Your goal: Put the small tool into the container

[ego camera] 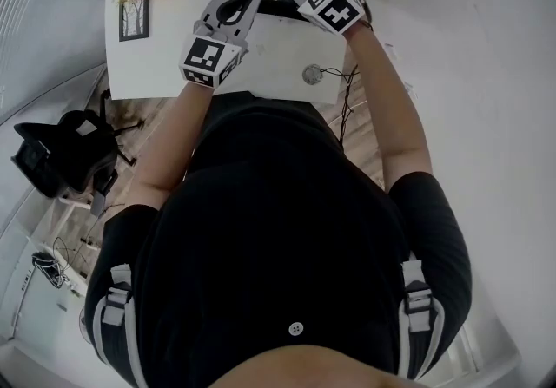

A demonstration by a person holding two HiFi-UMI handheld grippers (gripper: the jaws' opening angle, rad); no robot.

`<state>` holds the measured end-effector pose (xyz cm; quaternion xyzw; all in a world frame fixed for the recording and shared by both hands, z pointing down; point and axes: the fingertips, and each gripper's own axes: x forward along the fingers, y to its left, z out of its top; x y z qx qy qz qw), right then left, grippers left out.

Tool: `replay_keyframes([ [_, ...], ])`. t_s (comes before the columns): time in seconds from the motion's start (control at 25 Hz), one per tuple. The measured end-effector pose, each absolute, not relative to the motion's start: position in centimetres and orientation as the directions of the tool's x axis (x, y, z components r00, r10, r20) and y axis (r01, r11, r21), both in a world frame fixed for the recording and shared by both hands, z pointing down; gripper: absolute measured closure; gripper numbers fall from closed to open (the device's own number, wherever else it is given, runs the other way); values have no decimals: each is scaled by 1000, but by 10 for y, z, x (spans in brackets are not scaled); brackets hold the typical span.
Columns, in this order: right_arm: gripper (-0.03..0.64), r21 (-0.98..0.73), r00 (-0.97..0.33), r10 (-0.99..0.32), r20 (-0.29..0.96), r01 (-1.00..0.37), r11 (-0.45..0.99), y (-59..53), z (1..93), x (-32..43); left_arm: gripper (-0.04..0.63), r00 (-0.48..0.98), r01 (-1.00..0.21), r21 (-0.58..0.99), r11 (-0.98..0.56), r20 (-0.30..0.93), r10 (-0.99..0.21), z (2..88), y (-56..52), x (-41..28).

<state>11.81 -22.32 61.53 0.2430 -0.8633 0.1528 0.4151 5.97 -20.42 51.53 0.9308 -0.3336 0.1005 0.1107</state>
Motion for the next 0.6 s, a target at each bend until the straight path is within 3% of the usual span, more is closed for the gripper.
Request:
replay_keyframes([
  [0.28,558,-17,-651,-527,547,-637,770,-217,509,116,588,771,-630,145,-763,235,-592,485,-187,57],
  [0.6,606,24,-705,-662,256,-680,733,-171,405,120,588,772,-632,107,-768,179,-610,442,-164,56],
])
